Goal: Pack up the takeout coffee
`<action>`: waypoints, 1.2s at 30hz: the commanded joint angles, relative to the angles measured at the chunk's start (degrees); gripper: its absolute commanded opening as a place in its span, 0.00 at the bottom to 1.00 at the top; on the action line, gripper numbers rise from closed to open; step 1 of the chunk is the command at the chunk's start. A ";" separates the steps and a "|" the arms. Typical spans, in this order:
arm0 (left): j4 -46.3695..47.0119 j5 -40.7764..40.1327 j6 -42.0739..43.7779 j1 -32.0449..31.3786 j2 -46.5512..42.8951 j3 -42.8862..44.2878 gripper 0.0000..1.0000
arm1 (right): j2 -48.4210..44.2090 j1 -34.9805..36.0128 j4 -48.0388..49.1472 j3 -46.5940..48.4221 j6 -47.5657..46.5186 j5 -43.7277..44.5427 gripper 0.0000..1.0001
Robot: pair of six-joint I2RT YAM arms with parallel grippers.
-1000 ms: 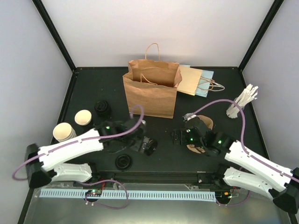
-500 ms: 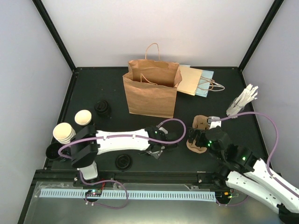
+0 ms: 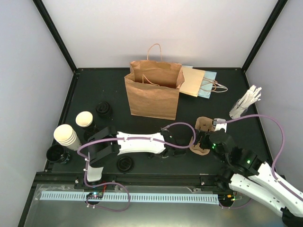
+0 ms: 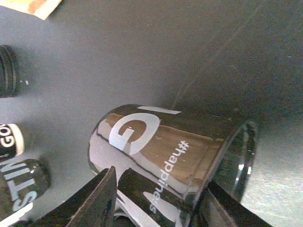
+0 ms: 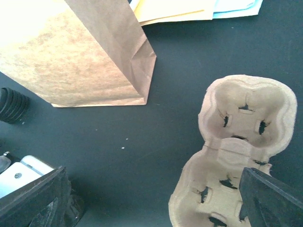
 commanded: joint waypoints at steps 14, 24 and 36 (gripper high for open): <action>-11.82 -7.04 -5.87 -0.76 -0.84 9.00 0.01 | 3.08 -0.18 -1.08 1.02 1.67 3.75 1.00; -2.43 4.39 1.12 4.27 -12.07 7.56 0.02 | 6.11 -0.24 -1.92 1.75 1.43 3.30 1.00; 30.72 46.48 7.67 22.58 -27.71 -15.95 0.05 | 8.23 -0.20 -0.73 1.75 -0.24 1.48 1.00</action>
